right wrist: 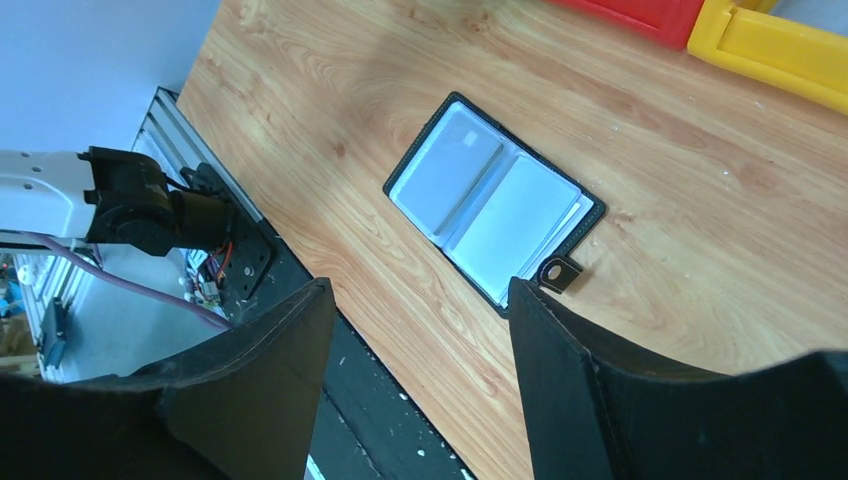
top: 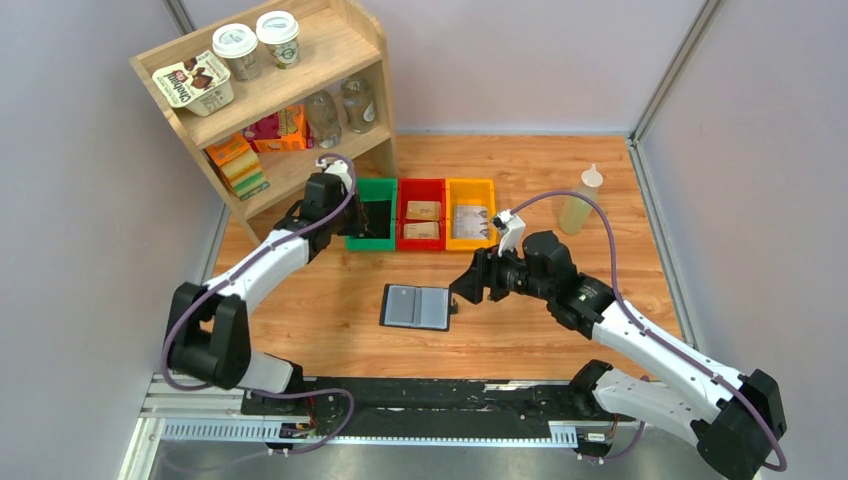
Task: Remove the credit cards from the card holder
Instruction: Place the credit card in the storage box.
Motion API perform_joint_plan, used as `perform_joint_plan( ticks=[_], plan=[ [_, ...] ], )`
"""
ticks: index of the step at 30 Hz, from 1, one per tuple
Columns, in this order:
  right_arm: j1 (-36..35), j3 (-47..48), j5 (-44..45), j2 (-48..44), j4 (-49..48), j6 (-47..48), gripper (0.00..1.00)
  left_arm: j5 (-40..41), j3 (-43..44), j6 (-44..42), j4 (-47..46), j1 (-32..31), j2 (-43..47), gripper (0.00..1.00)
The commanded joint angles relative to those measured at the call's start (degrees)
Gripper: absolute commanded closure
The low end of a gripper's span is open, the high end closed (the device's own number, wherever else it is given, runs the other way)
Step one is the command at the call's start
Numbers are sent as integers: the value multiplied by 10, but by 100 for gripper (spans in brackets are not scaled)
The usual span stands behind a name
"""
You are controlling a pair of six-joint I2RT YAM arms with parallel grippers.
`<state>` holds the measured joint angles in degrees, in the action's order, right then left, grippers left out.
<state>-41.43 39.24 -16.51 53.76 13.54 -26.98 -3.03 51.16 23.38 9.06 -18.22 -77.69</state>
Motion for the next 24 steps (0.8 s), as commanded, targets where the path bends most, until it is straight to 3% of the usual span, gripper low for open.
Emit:
perform_joint_plan(
  ticks=[1, 12, 18, 24],
  plan=[
    [2, 1, 12, -8, -48, -41, 34, 15, 62, 11, -35, 10, -68, 100],
    [1, 0, 15, -12, -45, -49, 36, -18, 107, 68, -49, 13, -174, 95],
    [1, -8, 6, -1, -66, -70, 37, 20, 111, 51, -14, 14, -164, 69],
    [-11, -8, 5, 41, -91, -102, 40, 44, 112, 18, 39, 13, -108, 58]
  ],
)
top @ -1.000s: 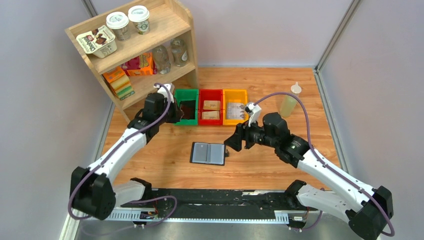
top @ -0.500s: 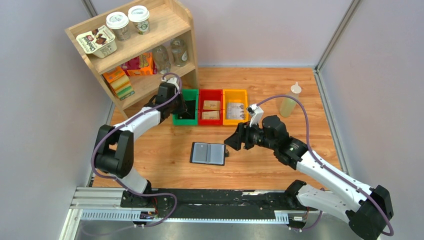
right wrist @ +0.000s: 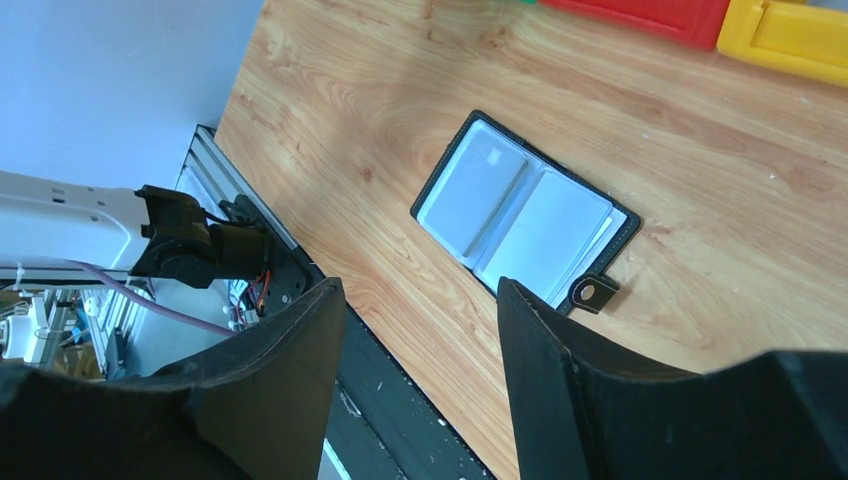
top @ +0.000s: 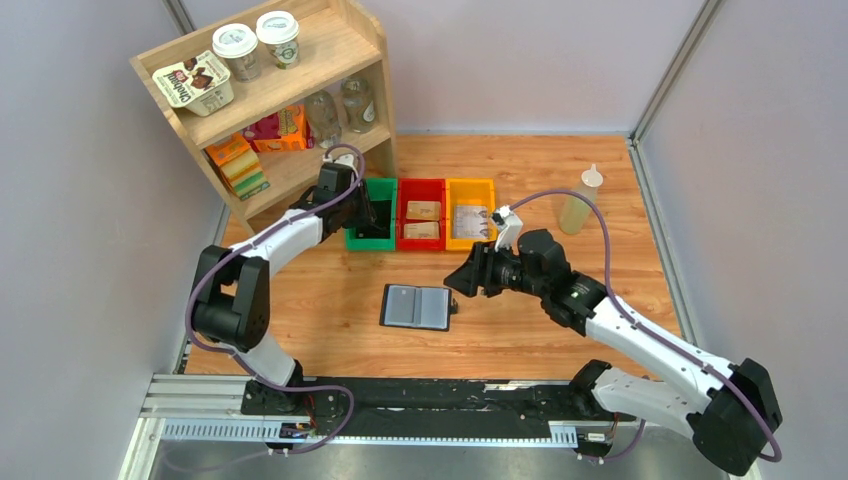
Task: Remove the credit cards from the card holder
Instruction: Place the credit card in the storage box, then remove the credit card from the card holder.
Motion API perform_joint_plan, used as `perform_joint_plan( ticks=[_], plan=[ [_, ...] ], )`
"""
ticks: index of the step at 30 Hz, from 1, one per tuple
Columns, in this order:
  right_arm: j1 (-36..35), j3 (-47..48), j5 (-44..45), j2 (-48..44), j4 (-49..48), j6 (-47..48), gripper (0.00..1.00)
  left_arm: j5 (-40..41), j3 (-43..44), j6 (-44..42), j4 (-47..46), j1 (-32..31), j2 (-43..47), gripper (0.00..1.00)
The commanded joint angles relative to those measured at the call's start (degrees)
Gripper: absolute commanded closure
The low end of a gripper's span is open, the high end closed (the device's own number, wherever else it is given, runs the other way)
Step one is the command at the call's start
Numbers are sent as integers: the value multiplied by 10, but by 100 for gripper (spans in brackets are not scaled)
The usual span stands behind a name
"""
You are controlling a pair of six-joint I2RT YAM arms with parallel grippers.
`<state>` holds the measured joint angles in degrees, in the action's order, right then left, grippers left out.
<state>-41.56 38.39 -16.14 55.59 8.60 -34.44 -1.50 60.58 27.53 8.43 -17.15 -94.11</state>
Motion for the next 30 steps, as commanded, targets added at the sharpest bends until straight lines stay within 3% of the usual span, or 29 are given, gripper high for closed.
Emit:
perform_joint_plan(
  ticks=[1, 8, 14, 17, 22, 30],
  plan=[
    [-12, 3, 6, 31, -41, -31, 41, 31, 14, -31, 53, 3, 64, 58],
    [-51, 34, 62, 93, -19, -24, 41, -4, -12, -33, 117, 2, 150, 52],
    [-126, 96, 155, 178, 33, 12, 37, -93, -113, 14, 152, -10, 252, 51],
    [-159, 144, 214, 232, 64, 28, 34, -138, -188, 48, 146, -26, 296, 51],
    [-183, 193, 232, 320, 90, 32, 34, -170, -279, 112, 96, -62, 323, 53],
    [-186, 188, 252, 392, 123, 69, 34, -201, -309, 159, 36, -75, 300, 54]
  ],
)
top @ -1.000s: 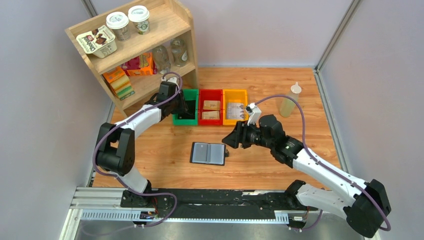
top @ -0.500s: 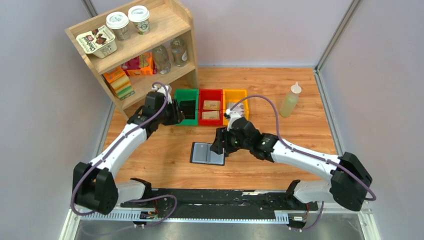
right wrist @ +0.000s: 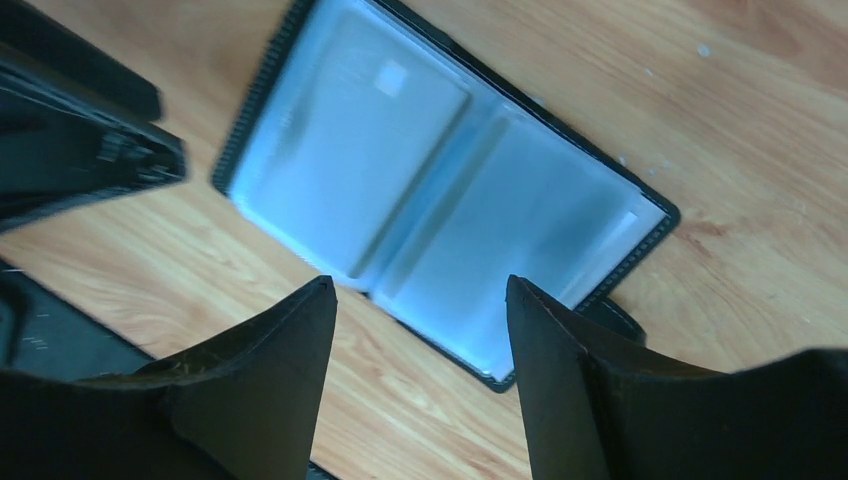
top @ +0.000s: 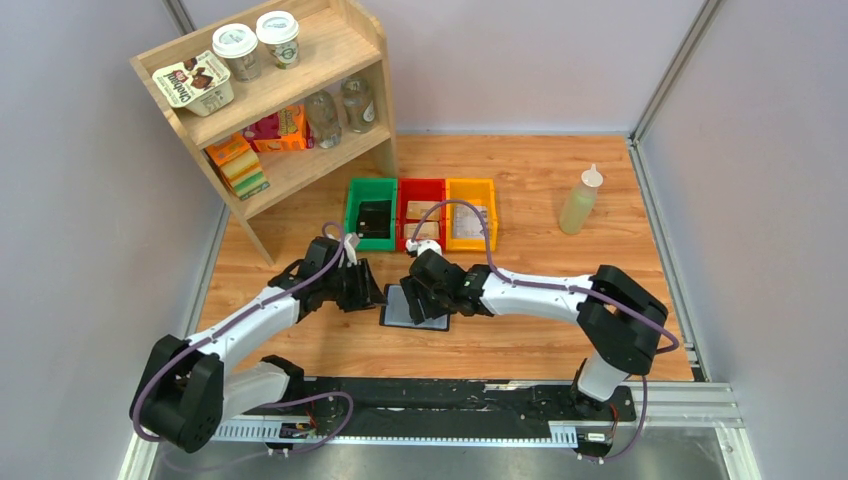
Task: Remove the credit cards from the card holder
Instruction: Remove the credit card from the card holder.
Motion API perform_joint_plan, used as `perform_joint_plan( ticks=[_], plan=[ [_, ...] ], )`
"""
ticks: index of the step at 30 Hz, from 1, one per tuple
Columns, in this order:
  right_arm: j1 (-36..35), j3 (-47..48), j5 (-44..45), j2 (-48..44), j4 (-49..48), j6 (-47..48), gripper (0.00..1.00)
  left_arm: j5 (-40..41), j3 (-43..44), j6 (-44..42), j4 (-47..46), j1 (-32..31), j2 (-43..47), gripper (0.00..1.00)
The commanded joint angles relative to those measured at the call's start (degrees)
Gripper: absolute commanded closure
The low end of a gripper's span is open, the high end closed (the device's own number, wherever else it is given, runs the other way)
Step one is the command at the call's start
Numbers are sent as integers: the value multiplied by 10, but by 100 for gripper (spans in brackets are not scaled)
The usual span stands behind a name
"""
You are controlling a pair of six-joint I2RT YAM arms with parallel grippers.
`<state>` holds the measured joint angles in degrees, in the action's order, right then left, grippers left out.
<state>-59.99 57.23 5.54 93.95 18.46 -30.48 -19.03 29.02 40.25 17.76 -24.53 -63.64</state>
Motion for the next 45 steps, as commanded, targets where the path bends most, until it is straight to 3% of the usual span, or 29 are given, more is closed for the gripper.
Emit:
perform_joint_plan(
  ticks=[1, 8, 19, 32, 45],
  plan=[
    [-1, -5, 44, 9, 34, 33, 34, -27, 8, 30, -59, -1, -6, 54],
    [17, -25, 106, 4, 95, 80, 34, -41, 10, 33, -74, -2, -23, 54],
    [49, 10, 112, -57, 150, 99, 33, -40, 3, 39, -84, -2, -29, 55],
    [50, -24, -8, -98, 14, 59, 30, -19, 39, 40, -105, -42, -99, 55],
    [78, -90, -78, -27, -98, 8, 47, 14, 62, 19, -71, -62, -122, 54]
  ],
)
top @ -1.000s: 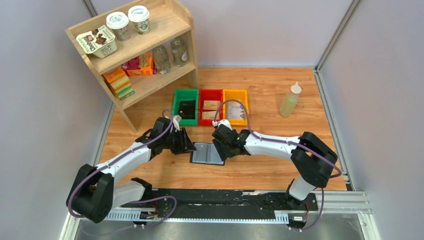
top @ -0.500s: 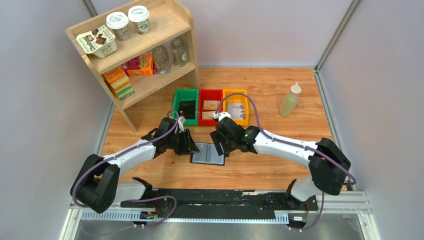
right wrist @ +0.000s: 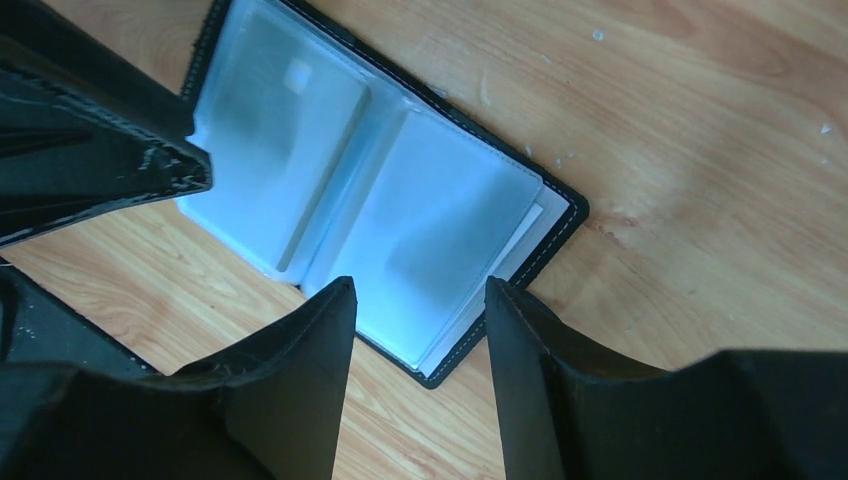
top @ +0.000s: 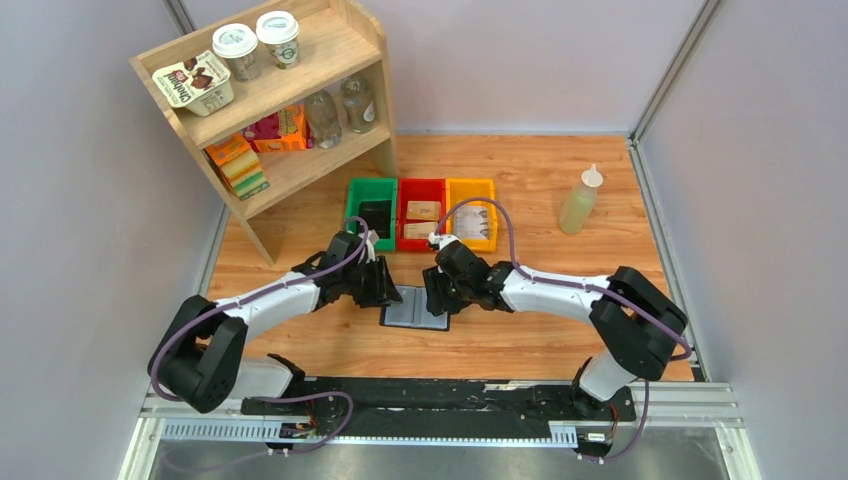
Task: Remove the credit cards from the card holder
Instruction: Remove the credit card from the card holder.
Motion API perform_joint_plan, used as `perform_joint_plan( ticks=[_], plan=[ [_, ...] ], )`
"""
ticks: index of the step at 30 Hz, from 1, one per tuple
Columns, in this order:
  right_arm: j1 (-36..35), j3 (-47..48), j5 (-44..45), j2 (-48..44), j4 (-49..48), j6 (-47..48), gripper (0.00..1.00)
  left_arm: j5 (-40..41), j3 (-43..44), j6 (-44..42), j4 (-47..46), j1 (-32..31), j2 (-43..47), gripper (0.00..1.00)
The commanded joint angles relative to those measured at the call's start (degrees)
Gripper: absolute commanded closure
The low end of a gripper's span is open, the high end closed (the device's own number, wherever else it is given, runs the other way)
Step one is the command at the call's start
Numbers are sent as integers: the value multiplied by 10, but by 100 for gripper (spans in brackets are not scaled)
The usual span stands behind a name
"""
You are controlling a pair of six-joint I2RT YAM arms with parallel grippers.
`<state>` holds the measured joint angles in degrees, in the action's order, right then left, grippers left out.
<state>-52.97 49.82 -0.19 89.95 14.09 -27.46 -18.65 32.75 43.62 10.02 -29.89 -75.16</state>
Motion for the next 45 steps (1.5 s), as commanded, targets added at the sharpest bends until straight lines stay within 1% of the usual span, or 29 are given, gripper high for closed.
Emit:
perform_joint_plan(
  ticks=[1, 13, 19, 24, 26, 37, 45],
  plan=[
    [10, -19, -21, 15, -56, -24, 47, 14, 25, -15, 6, -10, -10, 54],
    [15, -58, -33, 18, -88, -43, 48, 15, 43, -20, 11, -31, -45, 55],
    [14, -61, -33, 15, -91, -44, 48, 25, 57, -25, 35, -36, -35, 55],
    [14, -66, -33, 14, -92, -46, 48, 98, 66, -42, 79, -39, 2, 55],
    [15, -67, -35, 15, -94, -47, 48, 109, 69, -49, 87, -39, 7, 55],
    [16, -68, -38, 18, -98, -47, 48, 85, 76, -56, 77, -39, -38, 55],
    [16, -69, -43, 24, -104, -50, 48, 65, 79, -48, 67, -47, -39, 55]
  ],
)
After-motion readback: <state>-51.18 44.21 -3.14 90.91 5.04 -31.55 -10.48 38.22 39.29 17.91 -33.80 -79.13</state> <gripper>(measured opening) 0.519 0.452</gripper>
